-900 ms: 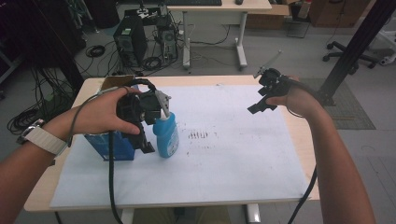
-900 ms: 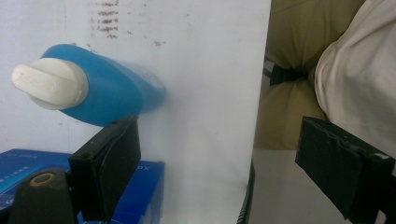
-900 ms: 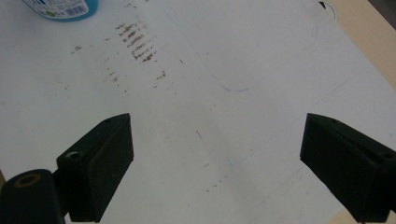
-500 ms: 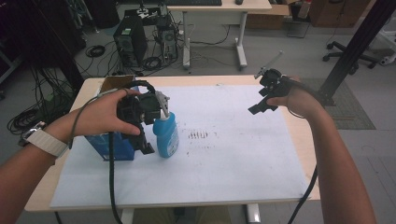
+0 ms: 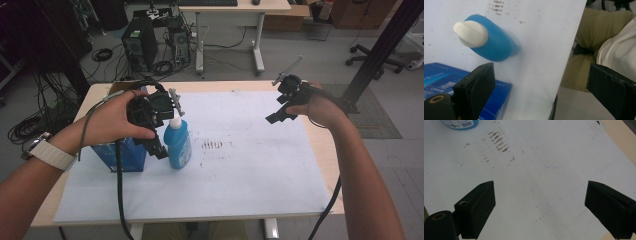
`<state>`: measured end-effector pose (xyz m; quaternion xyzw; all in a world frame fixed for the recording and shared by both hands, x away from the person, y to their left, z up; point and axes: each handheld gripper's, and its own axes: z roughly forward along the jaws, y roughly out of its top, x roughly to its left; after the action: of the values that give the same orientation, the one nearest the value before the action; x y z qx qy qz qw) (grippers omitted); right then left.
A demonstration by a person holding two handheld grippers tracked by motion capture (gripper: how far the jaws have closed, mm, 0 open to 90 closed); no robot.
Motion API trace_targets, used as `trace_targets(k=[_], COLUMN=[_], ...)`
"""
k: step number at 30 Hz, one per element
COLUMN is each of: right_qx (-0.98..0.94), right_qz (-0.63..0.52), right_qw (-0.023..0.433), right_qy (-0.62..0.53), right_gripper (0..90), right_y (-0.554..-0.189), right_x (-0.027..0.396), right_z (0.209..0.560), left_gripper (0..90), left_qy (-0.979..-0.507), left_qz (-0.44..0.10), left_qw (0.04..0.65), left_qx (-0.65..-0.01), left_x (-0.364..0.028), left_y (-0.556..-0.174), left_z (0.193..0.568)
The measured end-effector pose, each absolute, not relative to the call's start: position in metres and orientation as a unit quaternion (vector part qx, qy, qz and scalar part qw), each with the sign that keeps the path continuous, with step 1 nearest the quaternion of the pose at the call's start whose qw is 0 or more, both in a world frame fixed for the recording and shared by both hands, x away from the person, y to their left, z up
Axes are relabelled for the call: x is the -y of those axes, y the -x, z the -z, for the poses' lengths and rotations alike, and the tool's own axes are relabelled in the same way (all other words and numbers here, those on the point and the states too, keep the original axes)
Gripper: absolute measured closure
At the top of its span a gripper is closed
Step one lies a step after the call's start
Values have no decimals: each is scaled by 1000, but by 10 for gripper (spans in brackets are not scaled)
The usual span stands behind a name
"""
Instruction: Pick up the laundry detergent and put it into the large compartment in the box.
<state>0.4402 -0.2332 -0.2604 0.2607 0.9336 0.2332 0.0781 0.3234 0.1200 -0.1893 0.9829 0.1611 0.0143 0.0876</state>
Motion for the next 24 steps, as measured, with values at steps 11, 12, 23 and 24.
trace_targets(k=[11, 12, 23, 24], right_qx=[-935, -935, -934, -934], right_qz=[-232, -233, -236, -236], right_qw=[77, 77, 76, 77], right_qy=[-256, -257, -258, -258], right_gripper=[97, 97, 97, 97], right_y=[-441, -441, -441, -441], right_x=[235, 235, 239, 238], right_z=[262, 262, 263, 264], left_gripper=[97, 97, 93, 93], left_qy=[-972, -971, -954, -952], left_qz=[-31, -32, -50, -54], left_qw=[86, 86, 102, 100], left_qx=[-218, -223, -277, -285], left_x=[-116, -116, -115, -114], left_y=[-331, -331, -335, -336], left_z=[182, 181, 176, 176])
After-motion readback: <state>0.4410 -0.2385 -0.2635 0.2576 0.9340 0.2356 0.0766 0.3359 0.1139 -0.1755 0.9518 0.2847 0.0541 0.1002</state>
